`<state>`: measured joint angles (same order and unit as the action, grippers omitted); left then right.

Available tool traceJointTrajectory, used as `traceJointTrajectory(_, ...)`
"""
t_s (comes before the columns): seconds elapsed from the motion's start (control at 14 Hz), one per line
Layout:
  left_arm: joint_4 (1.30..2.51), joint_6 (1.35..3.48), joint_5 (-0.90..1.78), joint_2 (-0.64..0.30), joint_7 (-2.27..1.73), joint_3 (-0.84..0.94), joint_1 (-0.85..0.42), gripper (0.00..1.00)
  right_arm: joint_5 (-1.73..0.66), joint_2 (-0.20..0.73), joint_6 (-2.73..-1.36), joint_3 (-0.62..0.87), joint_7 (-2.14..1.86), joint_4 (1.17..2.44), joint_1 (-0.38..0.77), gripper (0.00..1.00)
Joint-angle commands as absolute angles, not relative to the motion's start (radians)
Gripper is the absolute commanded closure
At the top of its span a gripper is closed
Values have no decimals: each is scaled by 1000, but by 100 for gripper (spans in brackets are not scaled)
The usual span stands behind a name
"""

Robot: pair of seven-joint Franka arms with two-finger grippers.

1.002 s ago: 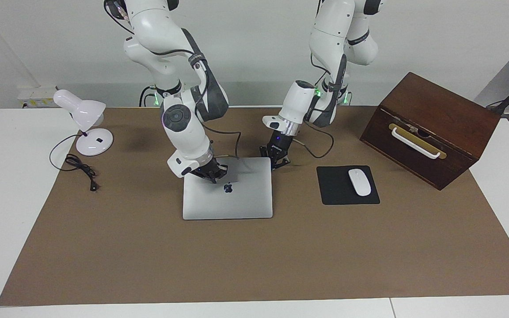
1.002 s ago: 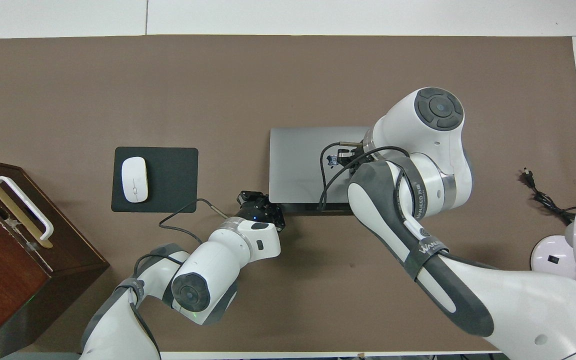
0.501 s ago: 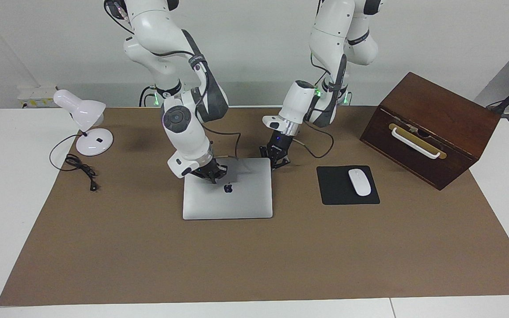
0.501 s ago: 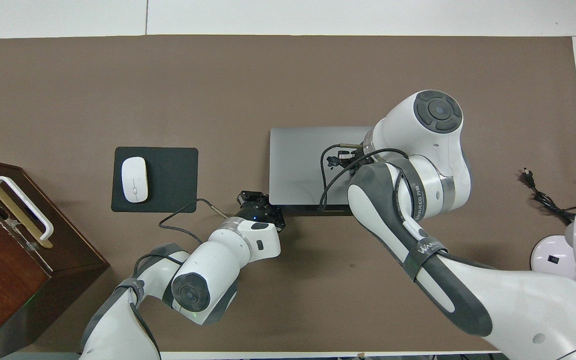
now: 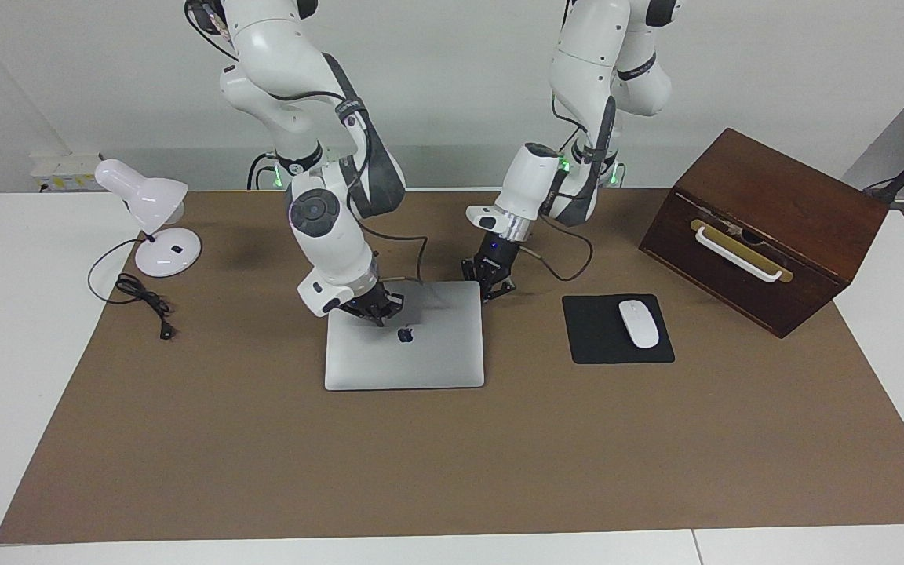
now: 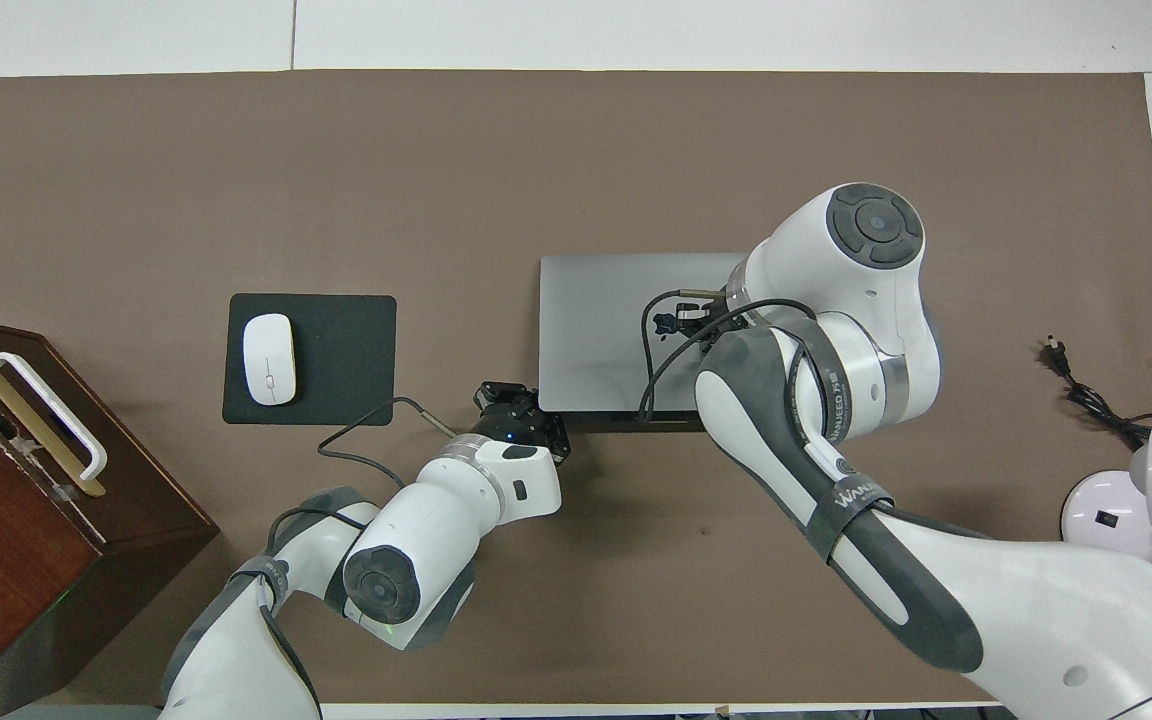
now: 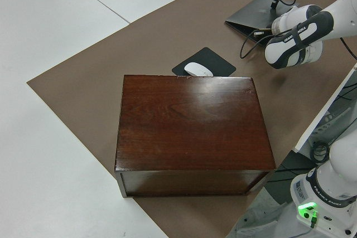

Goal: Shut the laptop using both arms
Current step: 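Press the laptop lid fully shut with the right gripper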

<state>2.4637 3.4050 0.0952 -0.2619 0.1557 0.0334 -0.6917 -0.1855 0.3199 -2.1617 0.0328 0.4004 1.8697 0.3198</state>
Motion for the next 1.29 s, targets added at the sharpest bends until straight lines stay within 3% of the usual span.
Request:
traceJointTrajectory(0.0, 2551, 3369, 109, -293, 173, 15, -719, 100, -212, 304, -2197, 37, 360, 1904, 313, 100)
traceJointTrajectory(1.22, 2543, 3369, 109, -295, 173, 15, -719, 100, -212, 302, -2168, 37, 371, 1868, 311, 100)
